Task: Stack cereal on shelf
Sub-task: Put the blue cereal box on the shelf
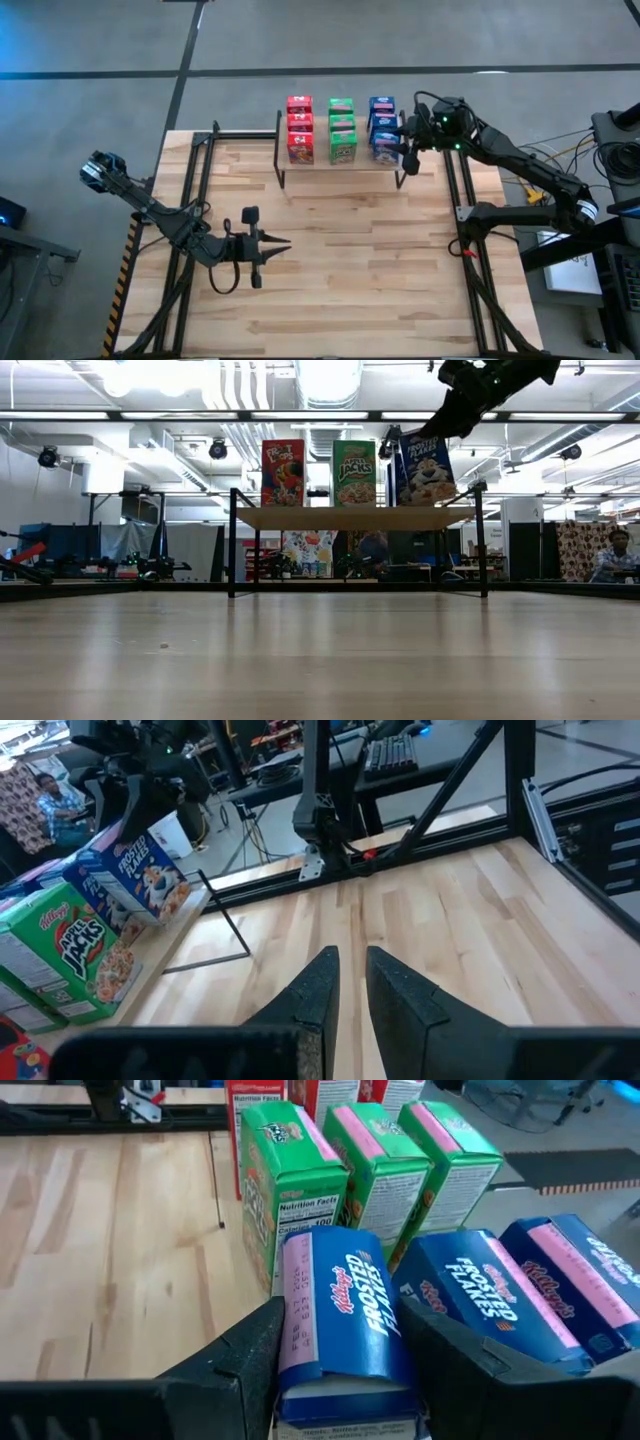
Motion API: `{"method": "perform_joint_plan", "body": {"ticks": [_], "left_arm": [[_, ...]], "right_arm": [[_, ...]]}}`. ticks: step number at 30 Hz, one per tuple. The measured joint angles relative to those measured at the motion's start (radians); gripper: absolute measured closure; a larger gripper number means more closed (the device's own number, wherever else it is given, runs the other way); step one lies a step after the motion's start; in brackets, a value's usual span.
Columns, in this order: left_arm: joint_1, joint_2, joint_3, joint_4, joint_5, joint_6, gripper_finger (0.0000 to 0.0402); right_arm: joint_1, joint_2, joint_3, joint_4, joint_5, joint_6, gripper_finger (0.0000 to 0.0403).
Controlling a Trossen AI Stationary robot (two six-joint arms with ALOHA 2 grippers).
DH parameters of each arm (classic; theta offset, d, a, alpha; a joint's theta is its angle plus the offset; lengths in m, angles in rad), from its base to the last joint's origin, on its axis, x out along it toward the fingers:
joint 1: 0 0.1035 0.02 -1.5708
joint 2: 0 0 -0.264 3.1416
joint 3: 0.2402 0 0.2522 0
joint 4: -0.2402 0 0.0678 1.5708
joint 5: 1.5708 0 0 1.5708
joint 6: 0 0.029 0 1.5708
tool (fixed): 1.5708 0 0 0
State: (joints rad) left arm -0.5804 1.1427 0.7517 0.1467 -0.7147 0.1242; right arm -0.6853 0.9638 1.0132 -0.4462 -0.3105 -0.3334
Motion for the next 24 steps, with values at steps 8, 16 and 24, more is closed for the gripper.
{"method": "perform_joint_plan", "body": {"ticks": [8,16,24], "left_arm": [[0.0,0.0,0.0,0.0,0.0,-0.02,0.0365],[0.0,0.0,0.0,0.0,0.0,-0.021,0.0365],[0.0,0.0,-0.001,0.002,0.0,-0.033,0.0365]], "right_arm": [[0.0,-0.001,0.025,-0.018,-0.001,0.036,0.0225],[0.013,-0.001,0.097,-0.061,-0.003,0.099,0.0225],[0.024,0.001,0.041,-0.091,-0.002,0.086,0.0225]]}}
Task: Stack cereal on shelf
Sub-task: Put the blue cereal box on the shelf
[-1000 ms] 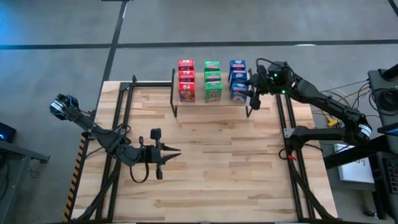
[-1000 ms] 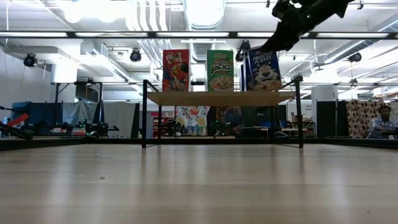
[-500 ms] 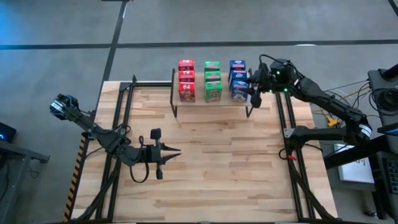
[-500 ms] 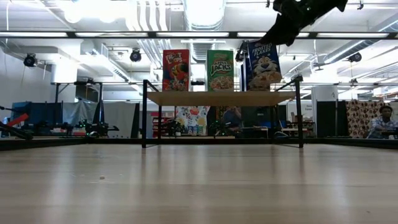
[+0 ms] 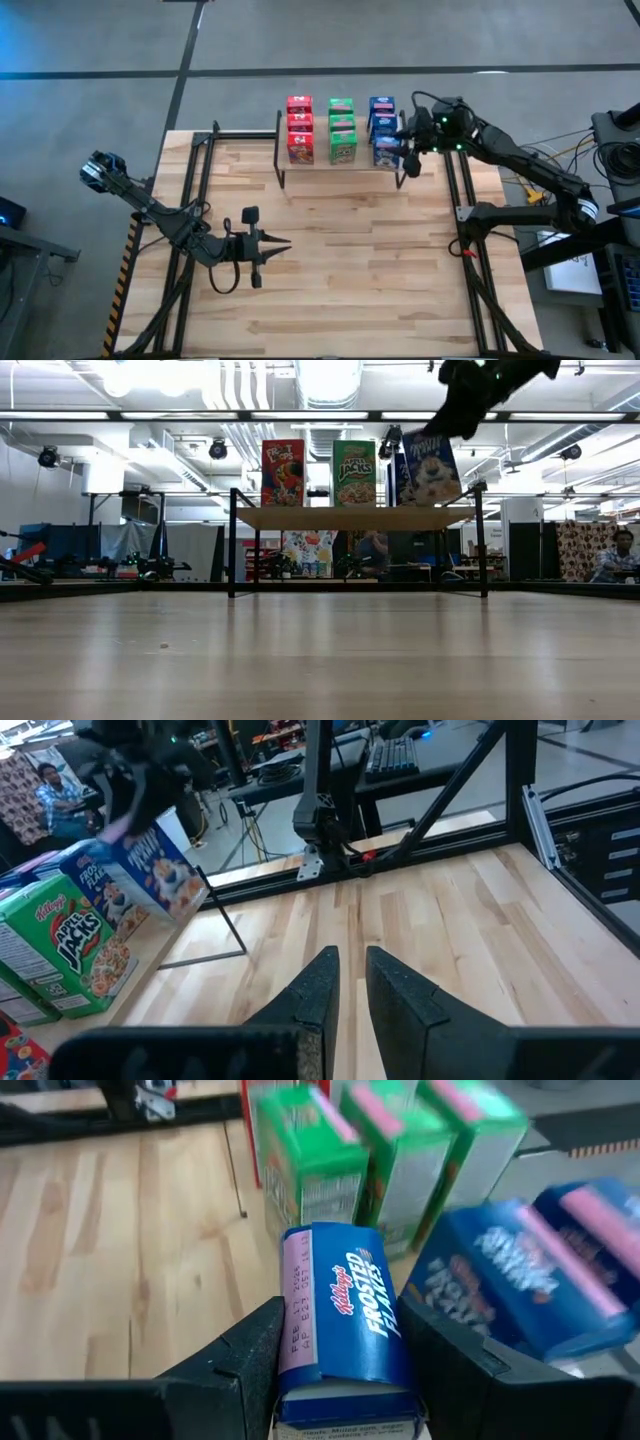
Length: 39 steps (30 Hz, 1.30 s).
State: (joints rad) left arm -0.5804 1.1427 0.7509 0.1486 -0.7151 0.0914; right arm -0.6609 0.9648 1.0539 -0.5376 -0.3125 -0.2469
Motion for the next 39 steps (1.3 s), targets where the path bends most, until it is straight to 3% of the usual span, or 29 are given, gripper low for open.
{"method": "perform_joint_plan", "body": {"ticks": [8,39], "left_arm": [[0.0,0.0,0.0,0.001,0.0,-0.005,0.0365],[0.0,0.0,0.0,0.009,0.0,-0.018,0.0365]], "right_arm": [[0.0,-0.007,-0.124,0.181,-0.001,-0.012,0.0225],[0.002,-0.001,-0.226,0.336,0.0,-0.068,0.0225]]}}
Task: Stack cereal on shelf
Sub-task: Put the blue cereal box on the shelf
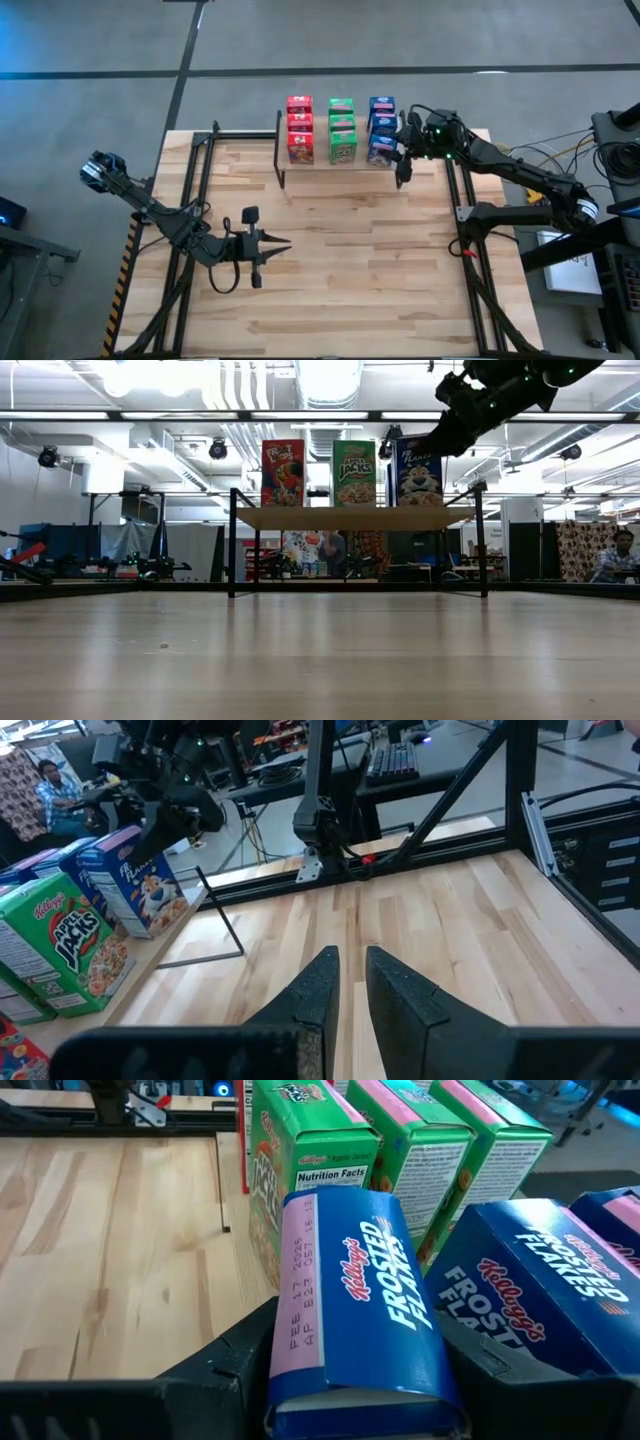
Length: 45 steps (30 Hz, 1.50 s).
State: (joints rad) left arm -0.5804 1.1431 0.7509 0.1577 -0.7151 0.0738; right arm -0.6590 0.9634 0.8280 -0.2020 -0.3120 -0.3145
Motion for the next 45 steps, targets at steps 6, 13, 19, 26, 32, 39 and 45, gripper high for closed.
{"method": "perform_joint_plan", "body": {"ticks": [6,13,19,26,32,39,45], "left_arm": [[0.0,0.0,0.0,0.004,0.0,0.012,0.0365],[0.0,0.0,0.0,0.01,0.0,0.013,0.0365],[0.0,0.0,0.0,0.019,0.0,0.01,0.0365],[0.0,0.0,0.0,0.022,0.0,0.014,0.0365],[0.0,0.0,0.0,0.022,0.0,0.005,0.0365],[0.0,0.0,0.0,0.022,0.0,0.003,0.0365],[0.0,0.0,0.0,0.022,0.0,-0.001,0.0365]], "right_arm": [[0.0,0.0,0.0,-0.001,0.0,0.0,0.0225],[0.0,0.0,0.0,-0.001,0.001,0.008,0.0225],[0.0,0.0,0.0,-0.002,0.001,0.002,0.0229],[0.0,0.0,0.0,-0.003,0.009,0.018,0.0223],[0.0,0.0,0.0,-0.01,0.041,0.038,0.0192],[0.0,0.0,0.0,-0.011,0.052,0.045,0.0161],[0.0,-0.009,0.025,-0.05,0.052,0.045,0.0139]]}}
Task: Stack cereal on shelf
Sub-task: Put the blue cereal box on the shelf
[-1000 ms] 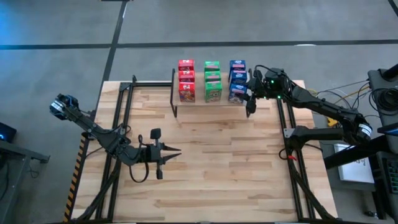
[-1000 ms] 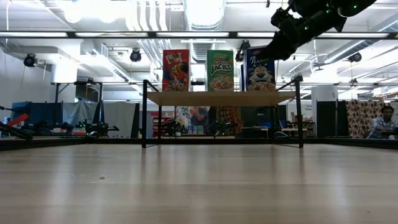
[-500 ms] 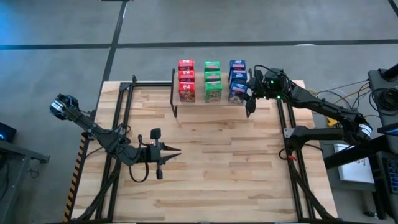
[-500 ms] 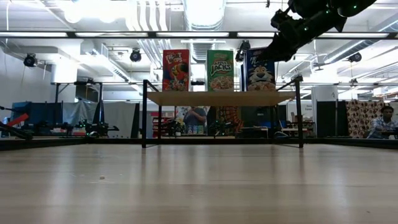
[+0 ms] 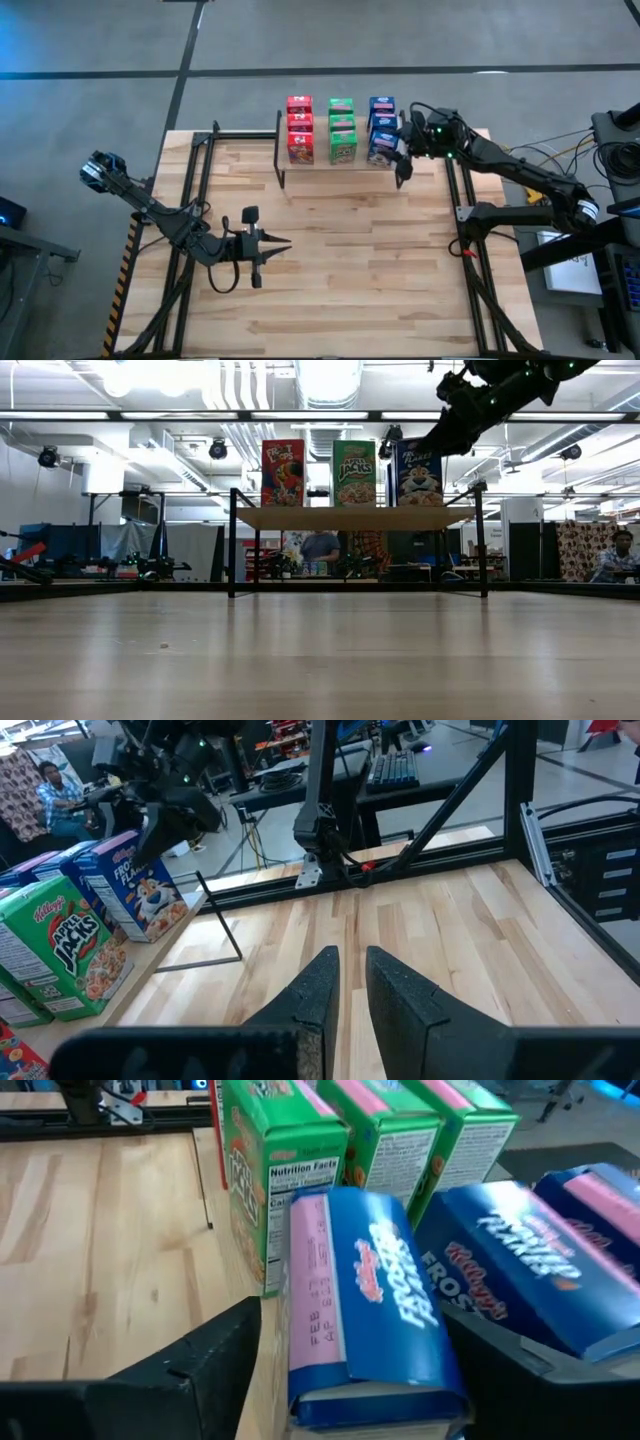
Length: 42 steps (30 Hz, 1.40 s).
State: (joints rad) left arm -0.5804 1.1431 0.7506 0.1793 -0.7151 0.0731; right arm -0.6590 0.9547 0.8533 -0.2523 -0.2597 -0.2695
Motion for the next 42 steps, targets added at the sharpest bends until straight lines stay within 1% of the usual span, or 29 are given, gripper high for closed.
{"method": "perform_joint_plan", "body": {"ticks": [5,10,17,20,23,26,28,30,33,36,39,42], "left_arm": [[0.0,0.0,0.0,0.0,0.0,0.0,0.0365],[0.0,0.0,0.0,-0.001,0.0,-0.001,0.0365],[0.0,0.0,0.0,-0.003,0.0,-0.001,0.0365],[0.0,0.0,-0.001,-0.002,0.0,-0.001,0.0365],[0.0,0.0,-0.001,-0.003,0.0,-0.001,0.0365],[0.0,0.0,-0.001,-0.01,0.0,-0.007,0.0365],[0.0,0.0,-0.001,-0.018,0.0,-0.008,0.0365],[0.0,0.0,-0.001,-0.023,0.0,-0.008,0.0365],[0.0,0.0,-0.001,-0.023,0.0,-0.008,0.0365],[0.0,0.0,-0.001,-0.024,0.0,-0.007,0.0365],[0.0,0.0,-0.001,-0.025,0.0,-0.007,0.0365],[0.0,0.0,-0.001,-0.026,0.0,-0.006,0.0365]], "right_arm": [[0.0,-0.004,0.063,-0.075,0.0,0.01,0.0133],[0.0,-0.004,0.147,-0.172,0.0,0.019,0.0138],[0.009,-0.004,0.296,-0.265,0.0,0.114,0.015],[0.044,-0.006,0.342,-0.28,-0.001,0.155,0.0159],[0.106,-0.015,0.361,-0.291,-0.003,0.191,0.0171],[0.185,-0.025,0.353,-0.314,-0.002,0.234,0.0192],[0.232,-0.026,0.336,-0.327,0.003,0.265,0.0213],[0.28,-0.026,0.319,-0.338,0.056,0.289,0.0241],[0.334,-0.023,0.295,-0.385,0.218,0.297,0.0289],[0.361,-0.023,0.261,-0.421,0.37,0.309,0.034],[0.365,-0.024,0.224,-0.42,0.424,0.31,0.0381],[0.365,-0.017,0.204,-0.418,0.459,0.305,0.039]]}}
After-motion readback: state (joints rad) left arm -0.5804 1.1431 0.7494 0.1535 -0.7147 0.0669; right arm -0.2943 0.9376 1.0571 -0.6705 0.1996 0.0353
